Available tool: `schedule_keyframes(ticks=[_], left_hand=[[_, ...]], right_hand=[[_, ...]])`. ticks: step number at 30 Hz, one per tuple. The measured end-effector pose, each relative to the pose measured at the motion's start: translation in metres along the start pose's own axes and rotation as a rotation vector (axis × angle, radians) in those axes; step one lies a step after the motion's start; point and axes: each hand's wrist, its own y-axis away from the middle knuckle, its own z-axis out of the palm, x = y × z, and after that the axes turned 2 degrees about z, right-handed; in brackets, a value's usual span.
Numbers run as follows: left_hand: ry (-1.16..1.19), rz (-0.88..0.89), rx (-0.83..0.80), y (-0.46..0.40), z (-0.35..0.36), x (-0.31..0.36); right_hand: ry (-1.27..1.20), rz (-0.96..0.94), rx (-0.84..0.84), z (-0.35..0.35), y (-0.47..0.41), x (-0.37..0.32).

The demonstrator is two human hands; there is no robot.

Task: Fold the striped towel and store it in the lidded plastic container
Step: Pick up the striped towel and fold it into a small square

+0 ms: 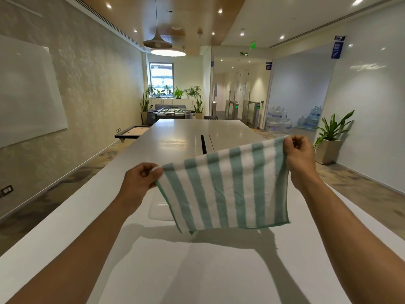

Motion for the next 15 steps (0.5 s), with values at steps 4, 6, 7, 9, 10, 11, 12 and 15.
schedule_keyframes(ticks=[4,6,7,9,10,11,12,15], left_hand=[[0.170,0.006,0.045,-0.007,-0.002,0.018],[0.233,0.012,0.026,-0.008,-0.004,0.028],[0.270,0.020,-0.005,-0.008,-0.007,0.033],[0.346,0.033,-0.113,-0.006,-0.016,0.039],[0.372,0.034,-0.163,-0.006,-0.019,0.041],[0.365,0.031,-0.188,-0.006,-0.019,0.043],[0.325,0.026,-0.184,-0.006,-0.018,0.043],[-0.071,0.063,0.013,-0.013,-0.006,0.034]], right_hand=[[-0.073,0.054,-0.169,-0.010,0.007,-0.003],[-0.256,0.084,-0.317,-0.021,0.010,-0.004],[-0.364,0.095,-0.402,-0.028,0.011,-0.004],[-0.525,0.120,-0.552,-0.043,0.016,-0.004],[-0.565,0.136,-0.595,-0.048,0.018,-0.003],[-0.564,0.155,-0.606,-0.049,0.019,0.000],[-0.517,0.169,-0.579,-0.045,0.020,0.004],[-0.101,0.127,-0.310,-0.024,0.020,0.018]])
